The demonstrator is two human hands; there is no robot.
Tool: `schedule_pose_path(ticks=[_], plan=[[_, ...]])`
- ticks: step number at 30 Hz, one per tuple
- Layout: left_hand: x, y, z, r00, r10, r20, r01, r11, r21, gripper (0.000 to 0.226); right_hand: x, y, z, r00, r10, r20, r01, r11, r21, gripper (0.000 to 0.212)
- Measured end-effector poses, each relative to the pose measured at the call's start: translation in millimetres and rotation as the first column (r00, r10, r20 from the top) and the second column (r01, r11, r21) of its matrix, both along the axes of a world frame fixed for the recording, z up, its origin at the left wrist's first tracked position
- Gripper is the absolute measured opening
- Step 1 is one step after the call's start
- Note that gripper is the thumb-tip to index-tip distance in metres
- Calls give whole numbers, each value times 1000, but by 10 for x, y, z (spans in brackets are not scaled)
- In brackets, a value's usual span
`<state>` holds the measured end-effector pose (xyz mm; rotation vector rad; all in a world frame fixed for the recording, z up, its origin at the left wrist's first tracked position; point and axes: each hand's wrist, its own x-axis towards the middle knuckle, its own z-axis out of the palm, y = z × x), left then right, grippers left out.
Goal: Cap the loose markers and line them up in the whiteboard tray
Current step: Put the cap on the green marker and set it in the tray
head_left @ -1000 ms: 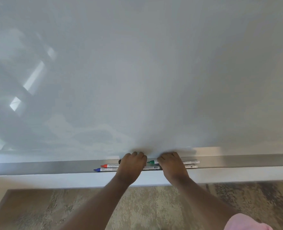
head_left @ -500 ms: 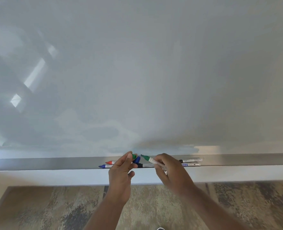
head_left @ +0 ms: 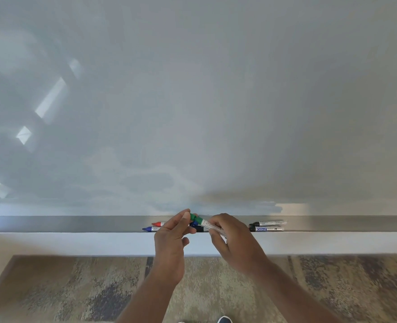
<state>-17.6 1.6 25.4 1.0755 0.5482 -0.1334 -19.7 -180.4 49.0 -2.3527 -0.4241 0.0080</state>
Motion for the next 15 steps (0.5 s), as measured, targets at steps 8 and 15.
schedule_pose_path(ticks=[8,15], plan=[[-36,61,-131,986,153,72,-159,983,91,11,60,247,-30,1000,3,-16,-2,1000,12,10],[-10,261,-115,988,140,61,-143,989,41,11,158,394,-58,998,8,-54,-2,994,113,8]])
